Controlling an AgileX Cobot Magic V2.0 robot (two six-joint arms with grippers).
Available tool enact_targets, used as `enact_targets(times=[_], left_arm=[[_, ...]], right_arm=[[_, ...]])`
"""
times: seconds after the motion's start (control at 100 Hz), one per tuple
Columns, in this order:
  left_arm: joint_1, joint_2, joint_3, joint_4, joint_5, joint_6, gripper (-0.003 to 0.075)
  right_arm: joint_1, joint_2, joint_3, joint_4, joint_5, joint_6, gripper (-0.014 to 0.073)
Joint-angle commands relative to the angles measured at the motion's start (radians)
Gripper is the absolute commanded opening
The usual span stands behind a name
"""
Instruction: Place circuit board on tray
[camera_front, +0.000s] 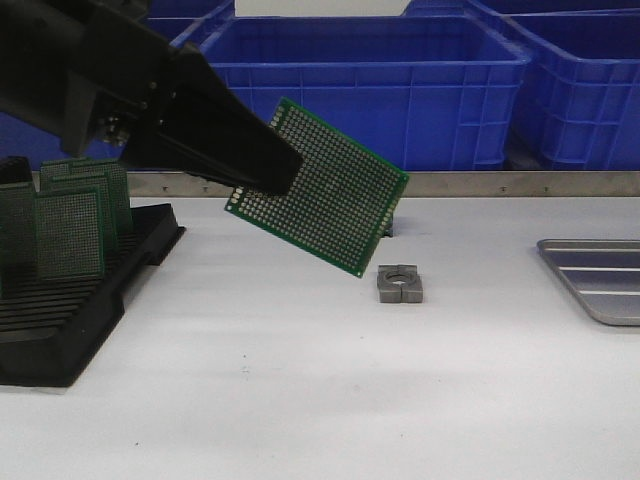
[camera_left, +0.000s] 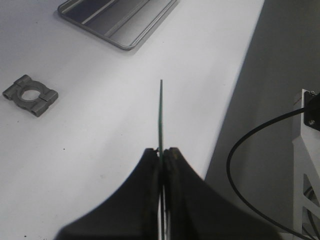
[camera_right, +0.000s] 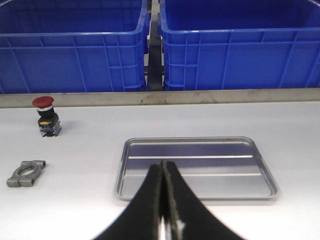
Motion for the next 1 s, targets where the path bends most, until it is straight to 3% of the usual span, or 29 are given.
enact_targets(times=[0.0, 0.27, 0.43, 0.52, 0.66, 0.76, 0.99], left_arm=[[-0.008, -0.027, -0.031, -0.058, 0.039, -0.007, -0.002], [-0.008, -0.027, -0.031, -0.06, 0.04, -0.007, -0.002], [-0.008, -0.027, -0.031, -0.06, 0.04, -0.007, -0.002], [-0.008, -0.027, -0.031, -0.06, 0.04, -0.007, -0.002], [-0.008, -0.027, -0.031, -0.06, 0.04, -0.007, -0.002], [-0.008, -0.027, -0.031, -0.06, 0.04, -0.007, -0.002], [-0.008, -0.027, -0.031, -0.06, 0.04, -0.007, -0.002]], right_arm=[[-0.003, 0.065, -0.123, 0.011, 0.071, 0.001, -0.0058], [-0.003, 0.342, -0.374, 0.017, 0.374, 0.001, -0.0059], [-0.003, 0.514, -0.481, 0.073, 0.426, -0.019, -0.0049], [0.001, 0.584, -0.516, 0.184, 0.414, -0.092, 0.0034], [0.09, 0.655, -0.538, 0.422, 0.365, -0.276, 0.0313], [0.192, 0.705, -0.539, 0.548, 0.344, -0.487, 0.0489], [0.34, 0.853, -0.541, 0.762, 0.391, -1.017, 0.0515]])
